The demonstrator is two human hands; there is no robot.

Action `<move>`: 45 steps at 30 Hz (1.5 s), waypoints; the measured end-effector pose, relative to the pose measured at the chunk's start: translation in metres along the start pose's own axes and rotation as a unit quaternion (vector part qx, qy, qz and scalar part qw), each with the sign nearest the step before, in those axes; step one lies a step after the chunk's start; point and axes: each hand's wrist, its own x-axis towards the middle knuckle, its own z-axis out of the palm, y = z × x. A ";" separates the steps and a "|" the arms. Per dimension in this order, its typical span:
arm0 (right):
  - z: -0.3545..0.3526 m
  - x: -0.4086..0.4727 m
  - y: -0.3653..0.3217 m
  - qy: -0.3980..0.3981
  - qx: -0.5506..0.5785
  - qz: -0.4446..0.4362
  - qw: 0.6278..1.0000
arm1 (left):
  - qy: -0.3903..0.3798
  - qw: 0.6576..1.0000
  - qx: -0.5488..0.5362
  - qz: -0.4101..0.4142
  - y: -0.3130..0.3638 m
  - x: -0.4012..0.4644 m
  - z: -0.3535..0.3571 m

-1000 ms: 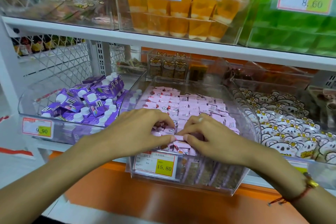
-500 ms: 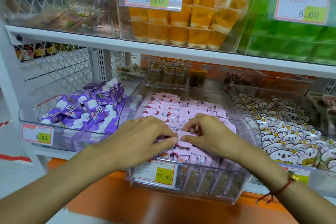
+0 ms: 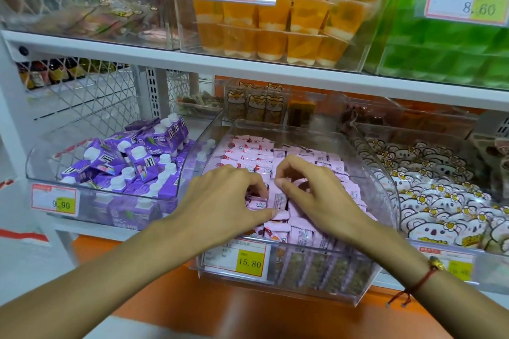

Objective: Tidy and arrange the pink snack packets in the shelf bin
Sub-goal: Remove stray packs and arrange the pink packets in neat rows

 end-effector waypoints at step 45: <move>-0.024 -0.002 -0.014 0.094 0.112 0.151 0.978 | 0.129 0.884 -0.448 -0.021 0.002 0.008 -0.022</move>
